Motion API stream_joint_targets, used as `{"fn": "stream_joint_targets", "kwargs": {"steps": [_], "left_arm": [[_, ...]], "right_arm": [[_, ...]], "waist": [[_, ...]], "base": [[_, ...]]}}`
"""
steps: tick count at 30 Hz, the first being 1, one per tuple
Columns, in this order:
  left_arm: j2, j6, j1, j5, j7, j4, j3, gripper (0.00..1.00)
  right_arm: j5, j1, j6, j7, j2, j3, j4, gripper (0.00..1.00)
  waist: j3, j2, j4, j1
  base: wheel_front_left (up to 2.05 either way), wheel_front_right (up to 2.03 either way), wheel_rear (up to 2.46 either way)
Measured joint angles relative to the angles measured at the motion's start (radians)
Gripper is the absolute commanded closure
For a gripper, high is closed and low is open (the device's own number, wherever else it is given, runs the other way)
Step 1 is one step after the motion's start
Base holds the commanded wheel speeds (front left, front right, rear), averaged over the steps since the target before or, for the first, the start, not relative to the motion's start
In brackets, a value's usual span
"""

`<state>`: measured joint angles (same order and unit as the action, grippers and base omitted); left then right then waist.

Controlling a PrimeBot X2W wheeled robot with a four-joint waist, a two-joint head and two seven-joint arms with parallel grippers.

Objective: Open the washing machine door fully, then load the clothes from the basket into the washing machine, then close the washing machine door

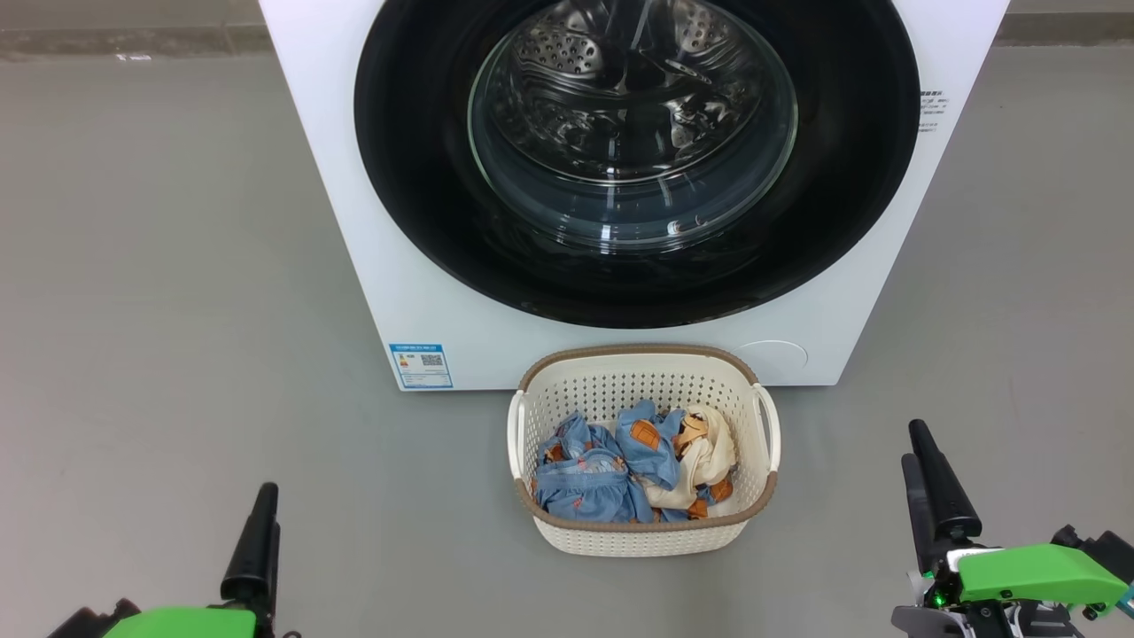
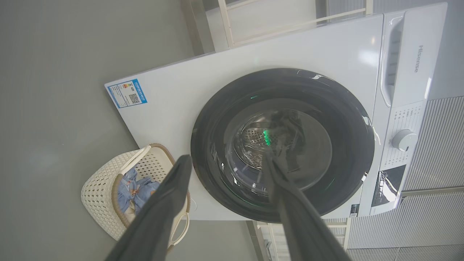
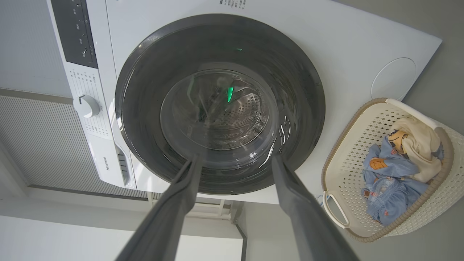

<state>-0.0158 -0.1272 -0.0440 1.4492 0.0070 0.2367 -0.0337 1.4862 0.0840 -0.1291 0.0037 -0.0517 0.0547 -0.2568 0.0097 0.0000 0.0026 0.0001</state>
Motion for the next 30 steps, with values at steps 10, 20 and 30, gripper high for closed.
{"fn": "stream_joint_targets", "kwargs": {"steps": [10,20,30], "left_arm": [[-0.003,0.000,-0.005,-0.139,-0.026,-0.026,0.021,0.00],[-0.008,0.000,-0.013,-0.326,-0.056,-0.035,0.027,0.00],[-0.009,0.000,-0.024,-0.521,-0.087,-0.039,0.037,0.00]], "right_arm": [[-0.135,0.015,0.000,-0.032,-0.012,-0.025,0.019,0.00],[-0.310,0.023,0.000,-0.059,-0.016,-0.042,0.027,0.00],[-0.501,0.047,0.000,-0.086,-0.020,-0.050,0.036,0.00]], "waist": [[0.003,0.0000,0.002,0.0000],[0.008,0.0000,0.003,-0.0001],[0.012,0.0000,0.005,0.0000]], "base": [[0.00,0.00,0.00],[0.00,0.00,0.00],[0.00,0.00,0.00]]}}
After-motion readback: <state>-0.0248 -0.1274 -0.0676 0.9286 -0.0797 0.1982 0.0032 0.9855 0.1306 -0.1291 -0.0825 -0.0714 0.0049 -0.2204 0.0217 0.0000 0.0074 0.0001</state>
